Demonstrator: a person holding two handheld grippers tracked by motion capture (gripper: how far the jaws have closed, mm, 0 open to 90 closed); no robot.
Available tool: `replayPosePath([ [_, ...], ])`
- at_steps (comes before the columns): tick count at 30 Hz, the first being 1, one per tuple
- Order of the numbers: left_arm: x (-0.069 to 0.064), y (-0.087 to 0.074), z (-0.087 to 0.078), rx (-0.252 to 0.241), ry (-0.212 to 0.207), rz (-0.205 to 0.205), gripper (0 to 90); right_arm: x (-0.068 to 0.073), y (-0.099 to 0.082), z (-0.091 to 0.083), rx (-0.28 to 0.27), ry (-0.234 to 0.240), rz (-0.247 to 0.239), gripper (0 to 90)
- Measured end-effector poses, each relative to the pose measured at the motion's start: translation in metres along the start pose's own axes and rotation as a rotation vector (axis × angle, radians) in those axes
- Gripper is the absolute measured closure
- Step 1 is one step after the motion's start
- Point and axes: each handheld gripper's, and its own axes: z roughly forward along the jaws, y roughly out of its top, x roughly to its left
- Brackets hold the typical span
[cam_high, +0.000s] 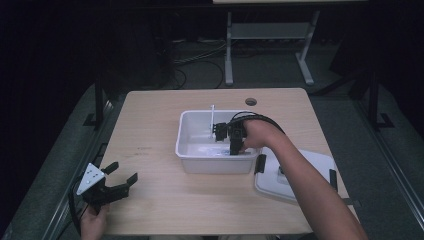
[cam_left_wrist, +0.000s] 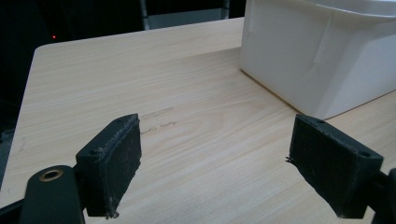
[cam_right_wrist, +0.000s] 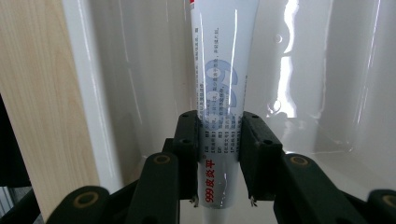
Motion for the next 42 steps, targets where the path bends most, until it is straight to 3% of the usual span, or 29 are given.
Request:
replayPosePath([
  [31, 0.001, 0.0, 0.0, -0.005, 0.0, -0.005, 16.3, -0.006, 0.005, 0.01, 0.013, 0.026, 0.011, 68.5],
  [42, 0.0, 0.0, 0.0, -0.003, -0.001, -0.004, 16.3, -0.005, 0.005, 0.006, 0.0, 0.005, 0.006, 67.0],
])
